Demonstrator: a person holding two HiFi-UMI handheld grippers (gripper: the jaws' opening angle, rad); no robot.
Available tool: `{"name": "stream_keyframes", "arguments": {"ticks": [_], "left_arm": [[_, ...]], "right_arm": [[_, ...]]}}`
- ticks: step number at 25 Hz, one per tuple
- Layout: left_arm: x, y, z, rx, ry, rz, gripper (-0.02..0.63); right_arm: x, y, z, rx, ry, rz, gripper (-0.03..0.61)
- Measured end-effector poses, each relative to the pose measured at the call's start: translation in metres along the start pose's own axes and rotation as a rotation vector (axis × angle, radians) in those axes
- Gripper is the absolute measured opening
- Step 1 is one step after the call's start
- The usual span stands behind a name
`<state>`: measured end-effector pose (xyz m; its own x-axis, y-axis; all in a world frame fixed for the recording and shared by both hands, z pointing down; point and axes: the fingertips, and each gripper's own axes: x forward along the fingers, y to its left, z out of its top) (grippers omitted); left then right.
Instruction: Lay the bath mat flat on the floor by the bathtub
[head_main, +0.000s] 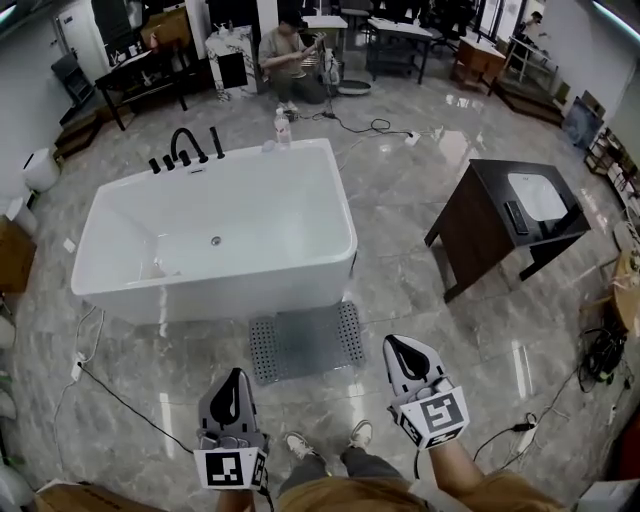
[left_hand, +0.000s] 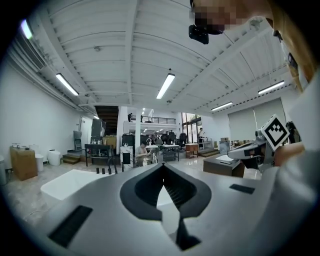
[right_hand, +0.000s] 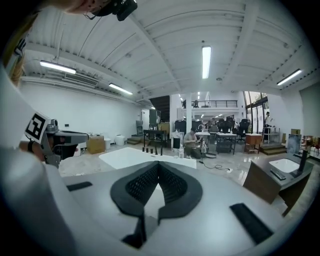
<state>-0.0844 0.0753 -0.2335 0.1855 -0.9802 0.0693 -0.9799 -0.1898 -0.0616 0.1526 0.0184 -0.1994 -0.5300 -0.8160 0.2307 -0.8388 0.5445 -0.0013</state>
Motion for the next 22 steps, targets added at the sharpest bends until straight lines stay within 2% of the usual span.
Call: {"name": "stream_keyframes", "arguments": {"ticks": [8,17,22], "left_arm": [[-0.020,-0.008,0.070,0.052,-0.112,0.014,0.003],[-0.059,-0.012,0.108,0.077,-0.210,0.065,0.003],[-0.079,-0.014,0.113,0.079,-0.214,0.091,0.003]], "right_arm": [[-0.044,-0.019,0.056,-0.040,-0.104,-0.025,0.003],[-0.096,-0.042,0.089,-0.052,-0.185,-0.065,0.003],[-0.116,-0.043,0.101,-0.069,-0.217,-0.051,0.003]]}}
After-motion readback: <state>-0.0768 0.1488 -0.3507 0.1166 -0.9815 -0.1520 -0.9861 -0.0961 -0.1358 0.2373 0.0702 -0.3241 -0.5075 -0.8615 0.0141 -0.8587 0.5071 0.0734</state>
